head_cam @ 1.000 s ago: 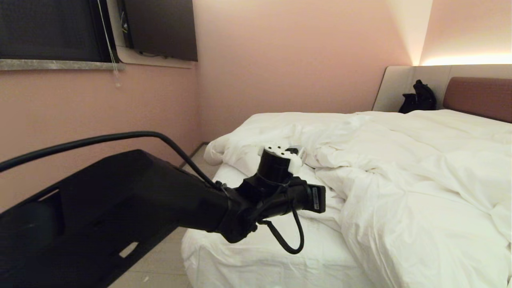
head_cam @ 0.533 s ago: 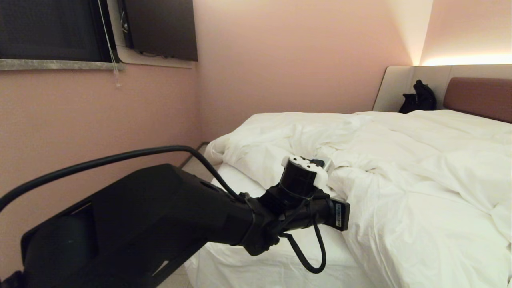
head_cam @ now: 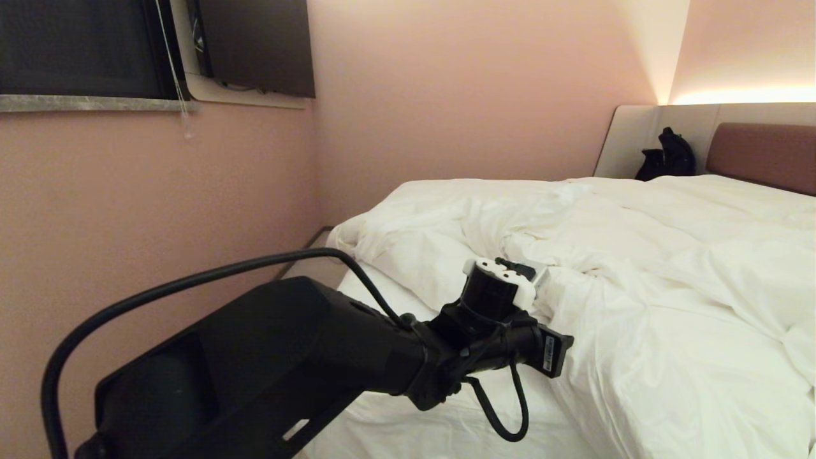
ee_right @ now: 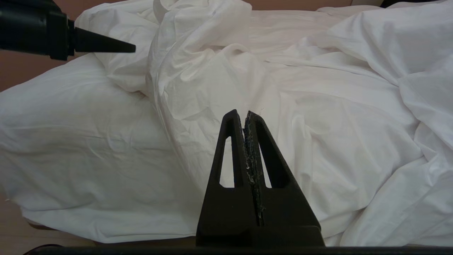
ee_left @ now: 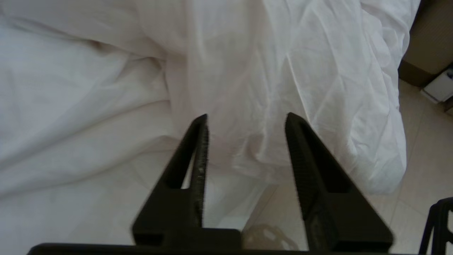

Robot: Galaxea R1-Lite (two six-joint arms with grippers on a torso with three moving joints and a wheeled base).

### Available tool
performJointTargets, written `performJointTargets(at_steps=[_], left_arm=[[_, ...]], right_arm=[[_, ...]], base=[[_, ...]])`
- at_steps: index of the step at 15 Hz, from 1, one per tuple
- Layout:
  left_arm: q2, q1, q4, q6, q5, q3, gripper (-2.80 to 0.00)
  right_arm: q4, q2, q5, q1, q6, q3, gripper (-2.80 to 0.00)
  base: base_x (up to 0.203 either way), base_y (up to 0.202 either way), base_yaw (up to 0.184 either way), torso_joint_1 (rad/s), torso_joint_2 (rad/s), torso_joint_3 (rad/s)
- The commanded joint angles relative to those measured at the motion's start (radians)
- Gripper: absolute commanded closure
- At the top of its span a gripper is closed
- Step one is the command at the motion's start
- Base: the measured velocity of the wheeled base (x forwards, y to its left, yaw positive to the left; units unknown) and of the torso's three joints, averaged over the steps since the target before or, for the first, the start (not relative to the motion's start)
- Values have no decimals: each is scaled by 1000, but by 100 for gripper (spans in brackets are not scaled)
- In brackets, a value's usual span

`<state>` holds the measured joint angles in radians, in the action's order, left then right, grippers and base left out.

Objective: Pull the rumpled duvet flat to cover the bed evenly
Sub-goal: Flatten the corners of the folded blanket

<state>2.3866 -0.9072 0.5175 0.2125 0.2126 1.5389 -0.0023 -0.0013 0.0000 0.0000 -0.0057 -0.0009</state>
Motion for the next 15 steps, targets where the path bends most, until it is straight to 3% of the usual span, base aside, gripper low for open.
performJointTargets(at_steps=[1,5,15], left_arm=[[23,-8,27,-17,2,1,-280],[79,-32,165,-51,2,20,-280],[227,-67,101,-50,0,248,-280]], right_arm=[[-1,1,0,0,0,-1,0],[-1,1,2,0,0,-1,0],[-1,1,0,0,0,1,0]], base=[[0,0,0,0,0,0],[0,0,0,0,0,0],[0,0,0,0,0,0]])
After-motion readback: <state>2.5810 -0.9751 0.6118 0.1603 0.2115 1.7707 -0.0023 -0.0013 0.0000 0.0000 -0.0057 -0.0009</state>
